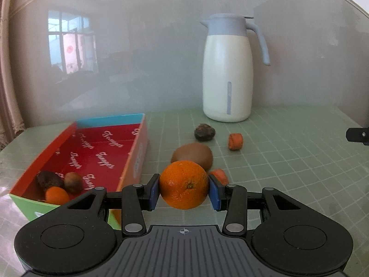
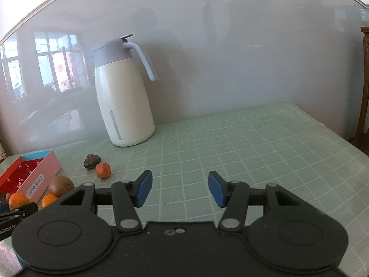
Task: Organize fruits
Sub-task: 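Carry the orange into the red box and open the left gripper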
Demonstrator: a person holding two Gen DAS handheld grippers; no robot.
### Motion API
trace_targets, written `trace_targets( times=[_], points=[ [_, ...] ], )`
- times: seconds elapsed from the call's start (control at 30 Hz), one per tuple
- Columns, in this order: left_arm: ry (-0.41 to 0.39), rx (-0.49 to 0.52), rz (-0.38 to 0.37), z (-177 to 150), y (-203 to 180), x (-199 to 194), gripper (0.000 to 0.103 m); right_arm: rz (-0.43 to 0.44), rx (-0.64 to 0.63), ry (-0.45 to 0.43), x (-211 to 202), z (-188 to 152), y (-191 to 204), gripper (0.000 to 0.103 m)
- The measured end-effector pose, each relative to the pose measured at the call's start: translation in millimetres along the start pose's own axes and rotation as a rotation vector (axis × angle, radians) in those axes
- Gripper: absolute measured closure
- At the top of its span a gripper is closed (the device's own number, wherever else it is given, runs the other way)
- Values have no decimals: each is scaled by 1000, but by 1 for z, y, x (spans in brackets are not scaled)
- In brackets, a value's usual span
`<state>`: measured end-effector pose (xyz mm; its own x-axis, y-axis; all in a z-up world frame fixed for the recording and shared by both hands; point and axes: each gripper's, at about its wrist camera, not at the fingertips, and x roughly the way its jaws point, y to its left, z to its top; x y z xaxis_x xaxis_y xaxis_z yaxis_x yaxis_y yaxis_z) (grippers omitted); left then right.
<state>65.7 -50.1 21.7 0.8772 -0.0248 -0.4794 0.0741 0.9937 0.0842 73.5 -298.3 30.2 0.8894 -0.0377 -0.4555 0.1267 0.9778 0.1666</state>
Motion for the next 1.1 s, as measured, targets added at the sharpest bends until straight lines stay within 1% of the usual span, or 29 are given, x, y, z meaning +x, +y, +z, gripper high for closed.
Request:
trace_targets(
  times=[0.67, 0.87, 1.1],
  points=[
    [-25, -73, 80, 0, 56, -5, 59, 68, -32, 14, 5, -3, 43, 50],
    [-14, -119, 122, 0, 78, 2, 59, 71, -40, 19, 6, -4, 47, 50],
    [-24, -144, 150, -3, 91, 5, 59, 69, -42, 22, 6, -5, 48, 50]
  ],
)
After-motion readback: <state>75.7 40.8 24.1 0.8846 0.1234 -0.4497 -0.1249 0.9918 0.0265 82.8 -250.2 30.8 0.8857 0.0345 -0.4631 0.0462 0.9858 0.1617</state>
